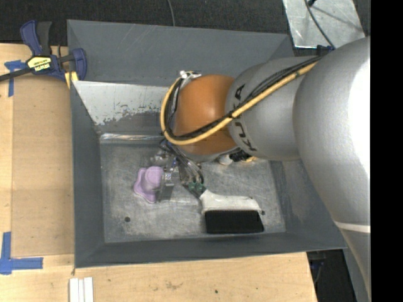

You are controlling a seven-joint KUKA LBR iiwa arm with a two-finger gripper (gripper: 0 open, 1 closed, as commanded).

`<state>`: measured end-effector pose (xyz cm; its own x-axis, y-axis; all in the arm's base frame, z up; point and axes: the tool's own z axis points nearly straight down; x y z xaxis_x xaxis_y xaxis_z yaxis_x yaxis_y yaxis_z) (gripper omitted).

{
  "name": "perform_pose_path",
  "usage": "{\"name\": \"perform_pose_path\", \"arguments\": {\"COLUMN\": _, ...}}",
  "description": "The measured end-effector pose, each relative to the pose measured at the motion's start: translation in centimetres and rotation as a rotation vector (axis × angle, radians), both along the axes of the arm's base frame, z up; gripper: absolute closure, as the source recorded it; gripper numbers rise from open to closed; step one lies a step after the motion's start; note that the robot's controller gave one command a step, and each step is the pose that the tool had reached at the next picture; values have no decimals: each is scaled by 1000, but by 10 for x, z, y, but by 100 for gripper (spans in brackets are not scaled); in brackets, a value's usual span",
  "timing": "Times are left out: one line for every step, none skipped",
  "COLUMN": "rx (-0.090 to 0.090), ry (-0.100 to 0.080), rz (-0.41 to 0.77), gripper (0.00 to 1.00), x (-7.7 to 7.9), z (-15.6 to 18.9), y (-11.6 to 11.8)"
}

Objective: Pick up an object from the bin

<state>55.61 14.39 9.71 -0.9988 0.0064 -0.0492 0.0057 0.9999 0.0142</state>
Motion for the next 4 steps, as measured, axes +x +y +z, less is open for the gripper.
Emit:
{"name": "perform_pose_path", "arguments": {"rx": -10, "ry": 42, "rz": -19, "gripper": 100, "x": 5, "z": 14, "y": -7}}
{"name": "perform_pose_path", "arguments": {"rx": -8, "ry": 48, "rz": -224, "gripper": 100, "x": 21, "z": 29, "y": 33}}
{"name": "perform_pose_path", "arguments": {"rx": -11, "ry": 52, "rz": -121, "gripper": 100, "x": 22, "z": 77, "y": 36}}
{"name": "perform_pose_path", "arguments": {"rx": -3, "ry": 46, "rz": -344, "gripper": 100, "x": -7, "z": 135, "y": 25}}
